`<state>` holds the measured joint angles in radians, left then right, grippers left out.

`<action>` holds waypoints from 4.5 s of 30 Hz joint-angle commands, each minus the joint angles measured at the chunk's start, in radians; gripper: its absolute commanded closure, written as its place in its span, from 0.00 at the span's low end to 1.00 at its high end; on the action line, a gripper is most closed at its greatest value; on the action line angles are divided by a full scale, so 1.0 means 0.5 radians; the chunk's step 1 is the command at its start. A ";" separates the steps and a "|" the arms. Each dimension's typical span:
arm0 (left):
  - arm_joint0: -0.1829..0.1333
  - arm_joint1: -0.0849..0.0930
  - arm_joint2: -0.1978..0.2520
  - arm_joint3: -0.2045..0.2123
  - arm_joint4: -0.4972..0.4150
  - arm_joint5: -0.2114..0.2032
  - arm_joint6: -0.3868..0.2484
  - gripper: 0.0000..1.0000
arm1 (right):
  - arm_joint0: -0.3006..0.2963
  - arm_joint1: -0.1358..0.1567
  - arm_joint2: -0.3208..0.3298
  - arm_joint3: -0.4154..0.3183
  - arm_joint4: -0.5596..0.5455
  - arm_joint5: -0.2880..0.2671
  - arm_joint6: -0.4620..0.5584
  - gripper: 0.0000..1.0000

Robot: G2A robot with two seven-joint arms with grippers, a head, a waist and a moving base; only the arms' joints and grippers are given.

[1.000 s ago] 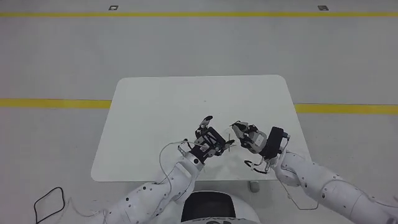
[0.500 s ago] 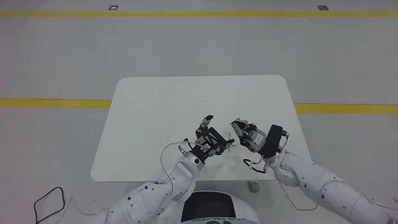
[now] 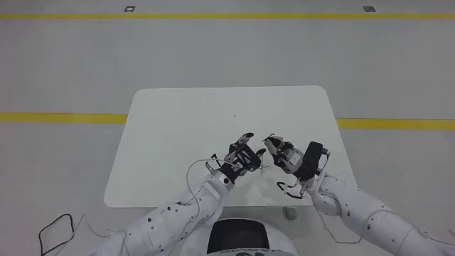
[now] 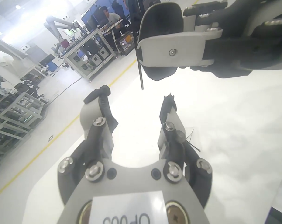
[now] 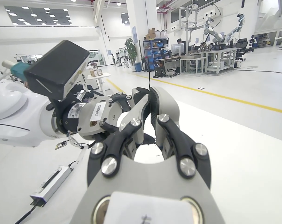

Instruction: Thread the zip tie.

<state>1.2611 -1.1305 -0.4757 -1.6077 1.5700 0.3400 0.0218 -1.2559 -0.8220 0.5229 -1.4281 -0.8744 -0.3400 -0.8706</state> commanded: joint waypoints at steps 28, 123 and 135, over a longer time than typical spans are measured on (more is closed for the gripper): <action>0.013 -0.029 -0.032 0.033 0.000 0.000 0.041 0.78 | -0.011 -0.034 0.004 0.013 0.022 0.000 0.043 1.00; 0.288 0.006 -0.381 -0.334 -0.163 -0.251 -0.417 1.00 | -0.102 0.106 0.248 0.138 -0.486 0.094 -0.037 0.00; 0.301 0.011 -0.430 -0.342 -0.156 -0.292 -0.446 1.00 | -0.120 0.120 0.287 0.112 -0.668 0.175 0.013 0.00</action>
<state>1.4134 -1.1241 -0.6904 -1.7810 1.4909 0.1989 -0.1995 -1.3187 -0.7615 0.6633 -1.3691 -1.1857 -0.2664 -0.8779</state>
